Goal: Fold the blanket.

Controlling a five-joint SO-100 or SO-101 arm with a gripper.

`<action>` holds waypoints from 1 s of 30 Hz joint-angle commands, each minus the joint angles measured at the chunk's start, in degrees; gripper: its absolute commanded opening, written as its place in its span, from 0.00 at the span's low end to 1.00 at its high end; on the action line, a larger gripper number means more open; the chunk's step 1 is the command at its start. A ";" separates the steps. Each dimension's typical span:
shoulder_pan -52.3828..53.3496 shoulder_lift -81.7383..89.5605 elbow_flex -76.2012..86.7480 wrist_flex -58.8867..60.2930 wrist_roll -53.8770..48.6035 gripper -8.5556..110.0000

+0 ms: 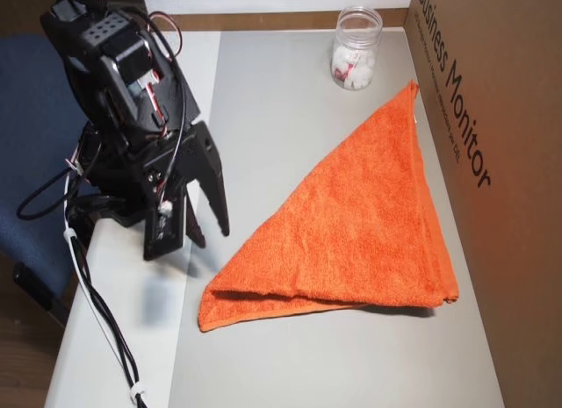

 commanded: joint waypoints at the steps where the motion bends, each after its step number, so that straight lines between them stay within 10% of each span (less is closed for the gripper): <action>1: 1.49 0.88 2.11 -0.53 4.31 0.21; 30: 2.90 -3.43 25.40 -39.46 4.92 0.26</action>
